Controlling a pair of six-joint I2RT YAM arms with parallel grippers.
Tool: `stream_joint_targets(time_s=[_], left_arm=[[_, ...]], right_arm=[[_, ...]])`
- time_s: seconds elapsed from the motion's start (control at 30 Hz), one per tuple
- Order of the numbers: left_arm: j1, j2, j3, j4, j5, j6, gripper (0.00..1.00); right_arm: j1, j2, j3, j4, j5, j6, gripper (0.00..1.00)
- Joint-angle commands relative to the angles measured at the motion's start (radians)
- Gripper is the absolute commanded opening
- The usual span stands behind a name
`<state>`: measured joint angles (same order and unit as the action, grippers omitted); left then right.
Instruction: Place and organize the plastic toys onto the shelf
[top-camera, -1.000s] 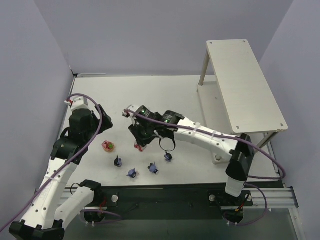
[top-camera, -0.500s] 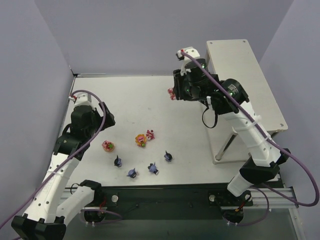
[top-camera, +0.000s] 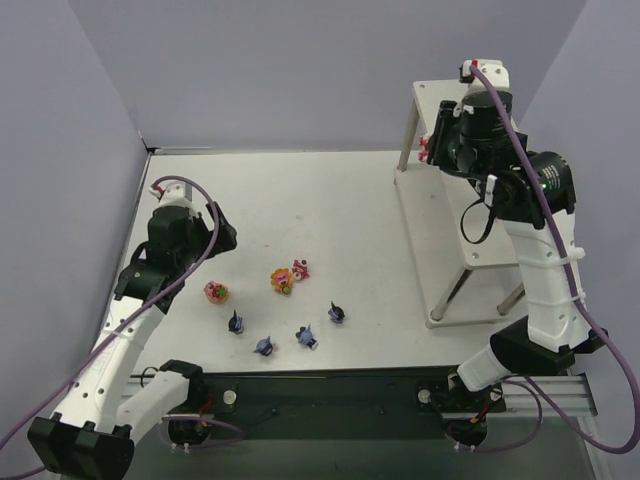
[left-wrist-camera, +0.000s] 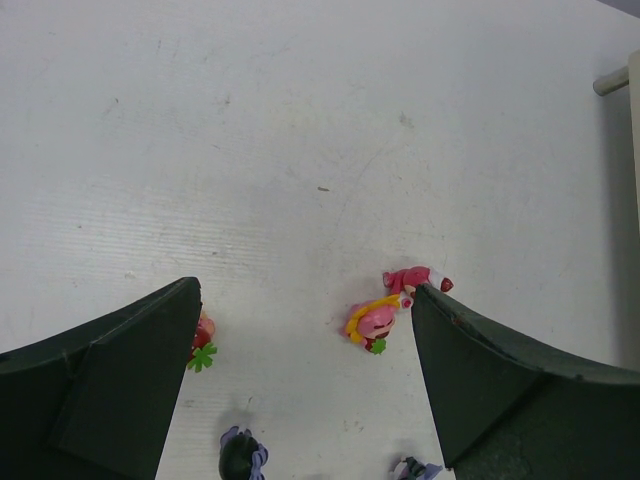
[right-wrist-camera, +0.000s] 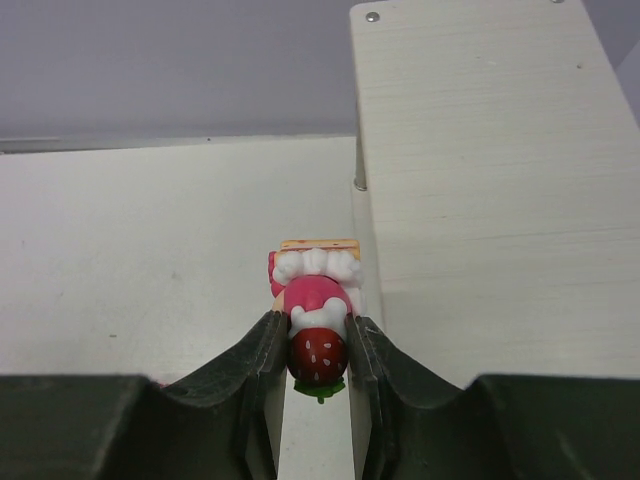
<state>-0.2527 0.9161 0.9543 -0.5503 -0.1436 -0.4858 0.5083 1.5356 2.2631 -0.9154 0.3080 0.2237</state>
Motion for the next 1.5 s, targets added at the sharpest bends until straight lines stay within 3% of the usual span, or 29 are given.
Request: stream_joint_targets(time_s=[0.0, 0.23, 0.57, 1.07, 1.27, 1.47], left_arm=[[0.009, 0.007, -0.003, 0.053, 0.035, 0.026, 0.97], [0.01, 0.043, -0.012, 0.055, 0.061, 0.029, 0.97], [0.01, 0.063, -0.037, 0.067, 0.079, 0.023, 0.97], [0.01, 0.064, -0.055, 0.078, 0.101, 0.001, 0.97], [0.01, 0.063, -0.06, 0.079, 0.099, 0.0, 0.97], [0.012, 0.063, -0.063, 0.082, 0.101, 0.0, 0.97]], right_arm=[[-0.069, -0.032, 0.001, -0.049, -0.052, 0.009, 0.0], [-0.195, -0.035, 0.038, -0.149, -0.214, 0.057, 0.0], [-0.301, -0.063, 0.01, -0.237, -0.3, 0.02, 0.01], [-0.343, -0.017, -0.023, -0.252, -0.333, -0.029, 0.36], [-0.341, -0.025, -0.017, -0.224, -0.322, -0.049, 0.66], [-0.341, -0.097, -0.141, -0.137, -0.353, -0.102, 0.74]])
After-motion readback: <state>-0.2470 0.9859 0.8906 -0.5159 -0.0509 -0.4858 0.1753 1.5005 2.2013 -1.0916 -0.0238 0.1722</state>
